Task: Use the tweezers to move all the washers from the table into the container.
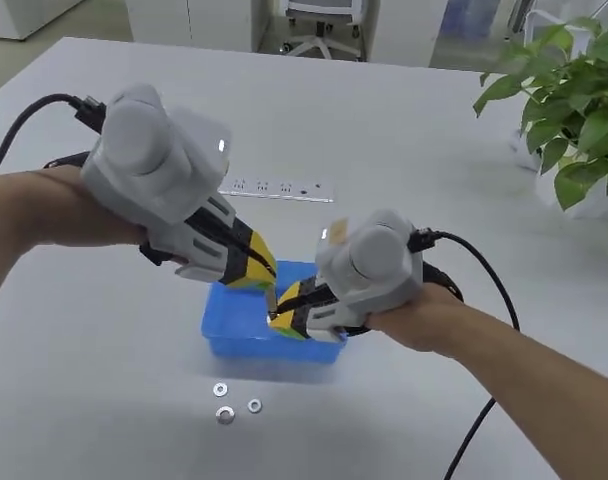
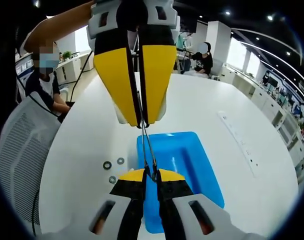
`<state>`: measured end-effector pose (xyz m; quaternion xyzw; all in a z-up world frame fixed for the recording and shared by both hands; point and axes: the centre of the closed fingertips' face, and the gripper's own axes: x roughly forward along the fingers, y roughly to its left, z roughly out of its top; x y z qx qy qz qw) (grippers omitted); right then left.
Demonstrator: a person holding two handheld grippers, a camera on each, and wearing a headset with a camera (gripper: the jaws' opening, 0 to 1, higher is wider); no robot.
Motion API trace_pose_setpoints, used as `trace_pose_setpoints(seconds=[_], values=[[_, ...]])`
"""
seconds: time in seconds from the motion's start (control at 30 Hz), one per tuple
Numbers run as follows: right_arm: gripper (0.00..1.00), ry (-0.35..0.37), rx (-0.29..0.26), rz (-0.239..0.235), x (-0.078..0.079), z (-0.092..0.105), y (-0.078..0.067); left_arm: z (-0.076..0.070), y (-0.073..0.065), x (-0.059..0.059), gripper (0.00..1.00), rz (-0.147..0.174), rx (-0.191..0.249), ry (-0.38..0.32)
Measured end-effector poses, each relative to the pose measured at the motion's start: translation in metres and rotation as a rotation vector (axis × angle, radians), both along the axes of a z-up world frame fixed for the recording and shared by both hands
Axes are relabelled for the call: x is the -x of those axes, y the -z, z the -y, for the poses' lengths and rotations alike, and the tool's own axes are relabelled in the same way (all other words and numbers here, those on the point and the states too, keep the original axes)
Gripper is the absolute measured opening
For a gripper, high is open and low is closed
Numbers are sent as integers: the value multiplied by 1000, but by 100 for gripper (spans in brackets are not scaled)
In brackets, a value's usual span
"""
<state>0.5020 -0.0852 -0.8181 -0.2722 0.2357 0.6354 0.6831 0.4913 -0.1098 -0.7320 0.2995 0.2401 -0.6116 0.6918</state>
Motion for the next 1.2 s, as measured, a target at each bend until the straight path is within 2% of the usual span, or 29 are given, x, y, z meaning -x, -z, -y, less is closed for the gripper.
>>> trace_pose_setpoints(seconds=[0.27, 0.5, 1.2], values=[[10, 14, 9, -16, -10, 4, 14, 2, 14, -12, 5, -19, -3, -1], [10, 15, 20, -28, -16, 4, 24, 4, 24, -18, 5, -32, -4, -1], [10, 3, 64, -69, -24, 6, 48, 1, 46, -28, 5, -56, 0, -26]])
